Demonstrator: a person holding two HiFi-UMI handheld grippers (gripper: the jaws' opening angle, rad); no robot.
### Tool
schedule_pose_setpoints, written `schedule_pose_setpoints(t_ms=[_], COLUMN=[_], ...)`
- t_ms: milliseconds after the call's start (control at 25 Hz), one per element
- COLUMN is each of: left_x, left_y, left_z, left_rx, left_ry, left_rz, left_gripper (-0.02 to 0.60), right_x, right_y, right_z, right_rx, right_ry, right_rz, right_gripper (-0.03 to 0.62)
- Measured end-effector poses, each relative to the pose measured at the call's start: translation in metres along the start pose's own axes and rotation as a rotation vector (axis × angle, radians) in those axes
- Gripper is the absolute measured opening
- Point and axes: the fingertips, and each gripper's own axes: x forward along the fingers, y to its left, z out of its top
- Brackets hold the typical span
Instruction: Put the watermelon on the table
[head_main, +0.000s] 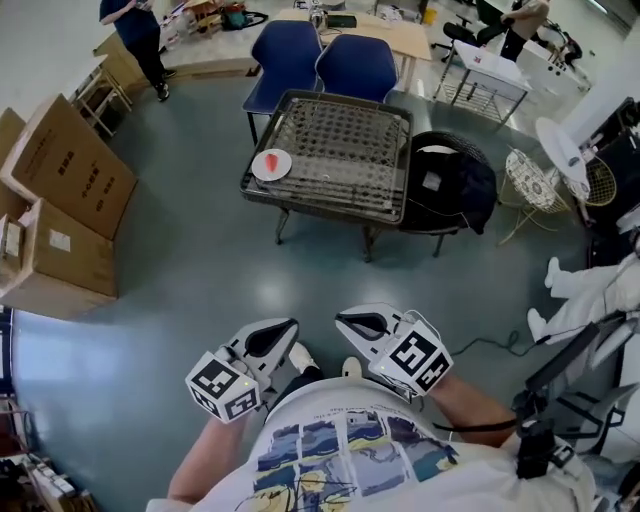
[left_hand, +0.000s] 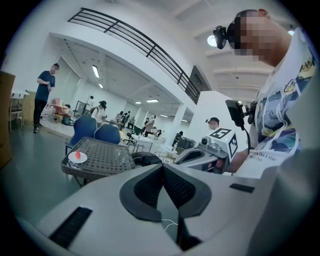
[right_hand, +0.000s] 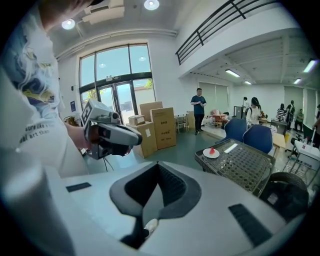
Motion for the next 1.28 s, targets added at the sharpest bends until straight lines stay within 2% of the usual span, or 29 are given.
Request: schedule_pose_setpoints(t_ms=[320, 640, 1040, 1280], left_x=[0.025, 0.036, 0.054, 0.052], left_y=[-0.067, -0.101, -0.111, -0.087], left_z=[-0.017, -0.040, -0.036, -0.028], left_rx=[-0.007, -0.018, 0.007, 0.003], left_ry=[0.009, 0.055, 0.069, 0.058], left_rz=[0.033, 0.043, -0.010, -0.012], left_gripper=[0.009, 0.009, 0.009, 0.009], right_x=[-0.058, -0.089, -0.099, -0.078], right_y=[0.023, 0.029, 0.023, 0.014], right_z=[-0.021, -0.042, -0.050, -0.043], right_rx=[-0.052, -0.047, -0.040, -0.052], right_ry=[-0.038, -0.047, -0.051, -0.034], right_rz=[0.048, 0.051, 0.013, 0.009], right_gripper=[0.011, 0.011, 0.009, 0.009])
